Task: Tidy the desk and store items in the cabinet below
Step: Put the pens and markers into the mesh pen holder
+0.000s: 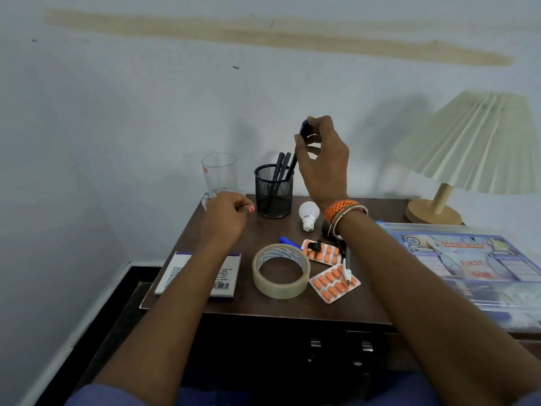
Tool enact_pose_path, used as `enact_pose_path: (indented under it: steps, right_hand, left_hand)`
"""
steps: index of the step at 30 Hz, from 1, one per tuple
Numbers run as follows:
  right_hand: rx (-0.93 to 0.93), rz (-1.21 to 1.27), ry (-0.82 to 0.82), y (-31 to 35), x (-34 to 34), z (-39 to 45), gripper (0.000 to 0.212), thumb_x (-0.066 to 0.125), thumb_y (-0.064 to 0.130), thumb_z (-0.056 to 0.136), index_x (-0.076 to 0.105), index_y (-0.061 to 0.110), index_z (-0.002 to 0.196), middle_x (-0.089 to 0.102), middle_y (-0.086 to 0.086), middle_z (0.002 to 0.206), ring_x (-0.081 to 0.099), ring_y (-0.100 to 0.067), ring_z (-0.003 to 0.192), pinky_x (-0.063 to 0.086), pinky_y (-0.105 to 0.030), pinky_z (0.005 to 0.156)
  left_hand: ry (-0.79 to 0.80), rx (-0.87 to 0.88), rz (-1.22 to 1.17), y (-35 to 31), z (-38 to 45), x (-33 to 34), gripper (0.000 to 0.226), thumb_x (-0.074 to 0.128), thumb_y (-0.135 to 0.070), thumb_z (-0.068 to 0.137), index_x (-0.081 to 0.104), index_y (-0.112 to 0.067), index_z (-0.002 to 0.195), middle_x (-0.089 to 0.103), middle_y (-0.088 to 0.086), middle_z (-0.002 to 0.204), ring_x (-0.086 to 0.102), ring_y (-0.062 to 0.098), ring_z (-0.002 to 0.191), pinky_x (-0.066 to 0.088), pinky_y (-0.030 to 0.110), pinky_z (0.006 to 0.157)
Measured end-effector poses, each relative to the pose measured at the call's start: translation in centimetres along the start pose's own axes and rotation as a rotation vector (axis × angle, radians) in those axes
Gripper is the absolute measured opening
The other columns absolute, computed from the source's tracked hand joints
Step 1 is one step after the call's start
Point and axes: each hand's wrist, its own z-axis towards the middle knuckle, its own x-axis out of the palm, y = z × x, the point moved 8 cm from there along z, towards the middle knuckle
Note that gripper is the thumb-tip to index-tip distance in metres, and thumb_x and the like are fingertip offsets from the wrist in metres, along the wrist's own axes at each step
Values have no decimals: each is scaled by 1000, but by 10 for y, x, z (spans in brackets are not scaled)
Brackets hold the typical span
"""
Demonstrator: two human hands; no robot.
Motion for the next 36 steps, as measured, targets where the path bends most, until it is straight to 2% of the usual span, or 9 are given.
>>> enact_pose_path:
  steps: [6, 9, 12, 17, 21, 25, 29, 36]
  right_hand:
    - [32, 17, -51, -4, 2, 8, 23, 59, 11, 90, 48, 3, 109, 57, 5, 96, 62, -12, 79, 54, -16, 67]
    - [89, 7, -9, -18, 11, 6, 19, 57, 9, 91, 46, 4, 106, 56, 2, 96, 62, -15, 79, 52, -14, 65]
    - [160, -20, 60, -35, 22, 3, 16, 56, 6, 90, 46, 3, 102, 57, 0, 94, 62, -18, 77, 53, -18, 65]
    - [258, -94, 140, -60, 39, 4, 16, 57, 9, 89, 47, 7, 102, 62, -3, 90, 64, -24, 70, 57, -44, 68]
    - [378, -144, 124, -83, 46, 3, 15, 57, 11, 84, 52, 11, 99, 65, -4, 86, 65, -26, 76, 55, -43, 75]
    - [511, -188, 160, -106, 51, -2, 14, 54, 15, 86, 61, 14, 97, 65, -11, 100, 63, -29, 90, 51, -35, 81]
    - [565, -239, 231, -116, 52, -3, 36, 45, 4, 85, 67, 16, 110, 62, -11, 116, 61, -28, 99, 50, -34, 84]
    - [577, -298, 451, -119, 57, -10, 49, 42, 3, 85, 58, 20, 129, 52, -12, 134, 56, -31, 114, 47, -38, 97]
  left_hand:
    - [29, -16, 88, 7, 3, 5, 16, 64, -22, 88, 69, -16, 101, 70, 4, 107, 61, 18, 100, 41, 29, 86]
    - [43, 2, 120, 6, 1, 6, 19, 63, -23, 88, 67, -16, 105, 69, 4, 108, 60, 17, 98, 42, 30, 86]
    - [43, 8, 132, 7, 1, 4, 22, 63, -23, 89, 66, -16, 108, 69, 5, 109, 60, 18, 98, 44, 31, 86]
    - [56, 5, 147, 13, 2, 5, 24, 63, -26, 88, 66, -17, 111, 68, 5, 111, 60, 18, 98, 44, 31, 87]
    - [66, 5, 176, 16, 3, 7, 25, 62, -28, 88, 65, -19, 111, 68, 4, 111, 61, 18, 99, 43, 30, 86]
    - [43, 17, 198, 15, 4, 3, 23, 62, -29, 89, 66, -21, 110, 68, 2, 112, 61, 19, 102, 42, 29, 84]
    - [27, 26, 206, 17, 5, 1, 21, 62, -30, 88, 66, -24, 108, 69, 1, 111, 62, 19, 101, 45, 31, 83]
    - [46, 36, 207, 18, 7, 4, 21, 62, -30, 88, 67, -24, 107, 69, 0, 108, 62, 17, 97, 46, 31, 83]
